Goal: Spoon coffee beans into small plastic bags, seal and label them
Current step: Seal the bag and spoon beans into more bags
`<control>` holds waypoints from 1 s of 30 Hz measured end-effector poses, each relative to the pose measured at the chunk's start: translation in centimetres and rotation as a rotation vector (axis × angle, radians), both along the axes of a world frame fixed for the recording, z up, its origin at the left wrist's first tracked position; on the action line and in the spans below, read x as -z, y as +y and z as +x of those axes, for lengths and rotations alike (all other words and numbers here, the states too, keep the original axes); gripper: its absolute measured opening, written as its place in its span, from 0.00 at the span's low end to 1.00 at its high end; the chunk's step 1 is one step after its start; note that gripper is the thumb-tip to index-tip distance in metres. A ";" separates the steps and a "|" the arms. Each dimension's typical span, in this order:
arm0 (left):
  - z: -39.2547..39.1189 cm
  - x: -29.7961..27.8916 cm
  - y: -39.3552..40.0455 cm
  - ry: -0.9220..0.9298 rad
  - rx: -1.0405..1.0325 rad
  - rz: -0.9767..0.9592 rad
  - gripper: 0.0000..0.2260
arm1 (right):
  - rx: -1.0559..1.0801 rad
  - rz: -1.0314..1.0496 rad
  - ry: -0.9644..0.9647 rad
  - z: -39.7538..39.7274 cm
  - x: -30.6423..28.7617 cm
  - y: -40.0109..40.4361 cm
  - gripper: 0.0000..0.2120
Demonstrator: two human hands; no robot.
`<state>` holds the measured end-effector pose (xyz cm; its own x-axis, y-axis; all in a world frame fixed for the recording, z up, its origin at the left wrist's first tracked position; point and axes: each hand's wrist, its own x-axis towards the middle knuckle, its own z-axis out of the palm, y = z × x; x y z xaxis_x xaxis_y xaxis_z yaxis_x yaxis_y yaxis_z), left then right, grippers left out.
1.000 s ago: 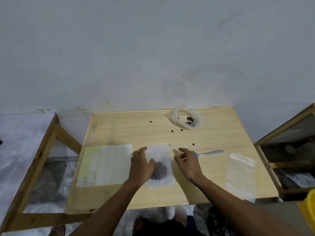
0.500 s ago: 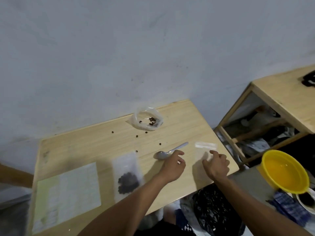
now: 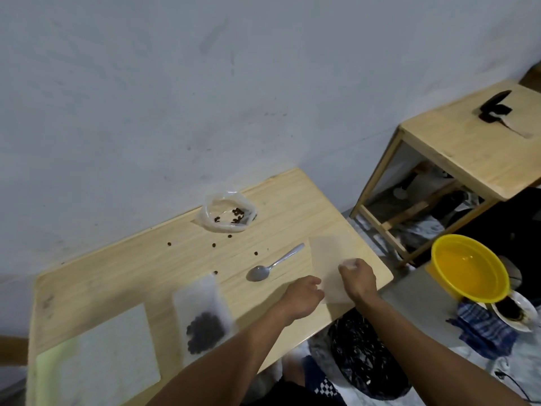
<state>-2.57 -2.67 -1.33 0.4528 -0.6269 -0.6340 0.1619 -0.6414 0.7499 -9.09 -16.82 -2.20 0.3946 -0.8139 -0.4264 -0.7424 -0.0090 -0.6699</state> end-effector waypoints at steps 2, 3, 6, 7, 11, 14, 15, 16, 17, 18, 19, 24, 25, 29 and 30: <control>0.4 -0.2 0.3 0.042 -0.040 -0.019 0.18 | -0.018 -0.074 -0.070 0.7 -0.6 0.5 0.07; 0.8 -0.2 0.4 0.067 -0.091 -0.046 0.17 | -0.036 -0.119 -0.137 1.0 -0.9 0.7 0.06; 2.5 -1.2 0.6 0.176 -0.350 -0.217 0.10 | -0.163 -0.259 -0.373 1.8 -1.6 1.6 0.12; 3.3 -2.1 0.6 0.200 -0.457 -0.285 0.07 | -0.235 -0.309 -0.441 2.2 -2.0 2.0 0.14; 6.3 -6.3 1.7 0.275 -0.817 -0.527 0.08 | -0.565 -0.434 -0.617 4.0 -2.7 3.6 0.23; 7.8 -8.3 3.9 0.304 -0.954 -0.626 0.12 | -0.710 -0.512 -0.620 5.3 -2.6 4.8 0.32; 8.1 -8.6 4.7 0.291 -0.961 -0.630 0.13 | -0.742 -0.513 -0.621 5.7 -2.8 5.2 0.33; 8.3 -8.7 5.6 0.283 -0.964 -0.639 0.13 | -0.780 -0.497 -0.622 6.0 -3.2 5.7 0.34; 8.3 -8.9 6.4 0.279 -0.963 -0.645 0.13 | -0.824 -0.463 -0.620 6.2 -3.5 6.2 0.33; 8.3 -8.9 7.2 0.273 -0.959 -0.646 0.11 | -0.867 -0.410 -0.617 6.4 -3.9 6.7 0.31; 8.2 -8.9 7.9 0.265 -0.950 -0.645 0.10 | -0.898 -0.333 -0.622 6.5 -4.4 7.3 0.29; 7.5 -8.8 10.1 0.229 -0.940 -0.687 0.09 | -0.830 0.104 -0.670 7.9 -7.4 10.6 0.15; 7.4 -8.8 10.4 0.219 -0.939 -0.703 0.11 | -0.817 0.137 -0.678 8.2 -7.9 11.1 0.14; 7.6 -8.9 11.5 0.175 -0.948 -0.718 0.14 | -0.833 0.194 -0.692 8.8 -9.4 12.5 0.08; 7.6 -8.9 11.8 0.162 -0.949 -0.713 0.15 | -0.839 0.211 -0.693 8.9 -9.7 12.7 0.08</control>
<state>5.05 9.13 7.53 0.8716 -0.3194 -0.3719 0.4712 0.3363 0.8154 -0.17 -4.08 7.45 0.9935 -0.1139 0.0016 -0.0180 -0.1702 -0.9852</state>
